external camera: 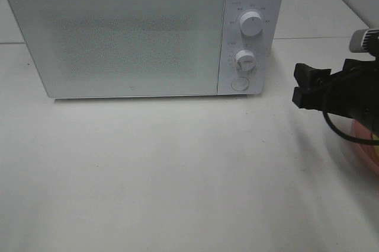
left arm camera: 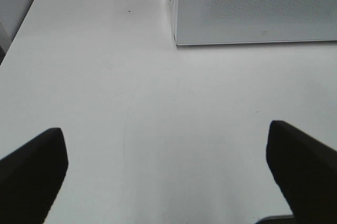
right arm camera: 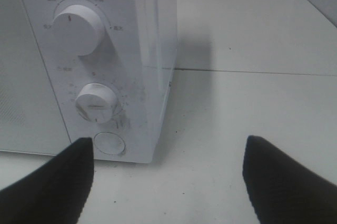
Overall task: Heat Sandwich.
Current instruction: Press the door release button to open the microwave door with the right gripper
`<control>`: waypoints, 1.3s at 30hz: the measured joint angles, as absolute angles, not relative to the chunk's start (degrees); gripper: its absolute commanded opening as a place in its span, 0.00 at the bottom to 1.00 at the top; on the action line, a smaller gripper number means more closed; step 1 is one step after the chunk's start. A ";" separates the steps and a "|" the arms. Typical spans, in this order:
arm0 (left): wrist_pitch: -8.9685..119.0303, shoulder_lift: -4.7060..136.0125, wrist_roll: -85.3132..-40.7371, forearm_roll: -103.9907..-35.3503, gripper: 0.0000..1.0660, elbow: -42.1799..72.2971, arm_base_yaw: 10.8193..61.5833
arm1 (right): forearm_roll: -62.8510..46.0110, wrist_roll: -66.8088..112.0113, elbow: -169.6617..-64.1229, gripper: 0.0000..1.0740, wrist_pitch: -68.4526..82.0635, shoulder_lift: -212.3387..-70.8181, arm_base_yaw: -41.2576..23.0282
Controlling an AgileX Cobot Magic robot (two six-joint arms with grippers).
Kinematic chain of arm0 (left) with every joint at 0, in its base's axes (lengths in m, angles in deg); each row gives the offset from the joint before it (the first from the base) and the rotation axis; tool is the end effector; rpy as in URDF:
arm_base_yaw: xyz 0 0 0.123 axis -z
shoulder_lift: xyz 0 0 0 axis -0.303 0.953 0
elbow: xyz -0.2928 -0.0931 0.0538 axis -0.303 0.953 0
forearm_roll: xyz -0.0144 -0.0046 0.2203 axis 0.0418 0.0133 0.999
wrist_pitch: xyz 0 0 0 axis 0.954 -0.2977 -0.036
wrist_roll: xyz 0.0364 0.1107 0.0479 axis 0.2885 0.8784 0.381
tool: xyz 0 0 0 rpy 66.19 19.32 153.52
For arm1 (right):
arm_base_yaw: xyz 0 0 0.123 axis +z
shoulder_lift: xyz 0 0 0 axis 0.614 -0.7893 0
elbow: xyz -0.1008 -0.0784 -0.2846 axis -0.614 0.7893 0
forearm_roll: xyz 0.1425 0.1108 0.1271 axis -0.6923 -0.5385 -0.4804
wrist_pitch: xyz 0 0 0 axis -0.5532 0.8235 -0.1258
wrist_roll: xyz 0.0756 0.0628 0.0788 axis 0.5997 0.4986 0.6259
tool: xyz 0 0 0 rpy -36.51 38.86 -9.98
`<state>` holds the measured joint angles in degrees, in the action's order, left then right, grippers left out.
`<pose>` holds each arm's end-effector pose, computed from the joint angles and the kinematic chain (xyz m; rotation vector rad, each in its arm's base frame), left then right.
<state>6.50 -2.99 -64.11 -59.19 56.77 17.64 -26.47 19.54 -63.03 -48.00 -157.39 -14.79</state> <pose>-0.0277 -0.0079 0.2481 0.0501 2.0215 -0.0563 0.2353 0.0639 0.2265 -0.1146 1.7165 0.0954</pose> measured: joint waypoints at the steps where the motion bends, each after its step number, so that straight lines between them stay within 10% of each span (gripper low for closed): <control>1: 6.50 -2.99 -64.11 -59.19 0.92 56.77 17.64 | -27.90 19.25 -63.03 0.70 -48.69 -157.91 -13.24; 19: 6.50 -2.99 -64.11 -59.19 0.92 56.77 17.64 | -50.48 14.55 -65.21 0.70 -54.82 -167.30 5.04; 39: 6.50 -2.99 -64.11 -59.19 0.92 56.77 17.64 | -53.97 26.58 -65.84 0.70 -55.10 -167.82 7.27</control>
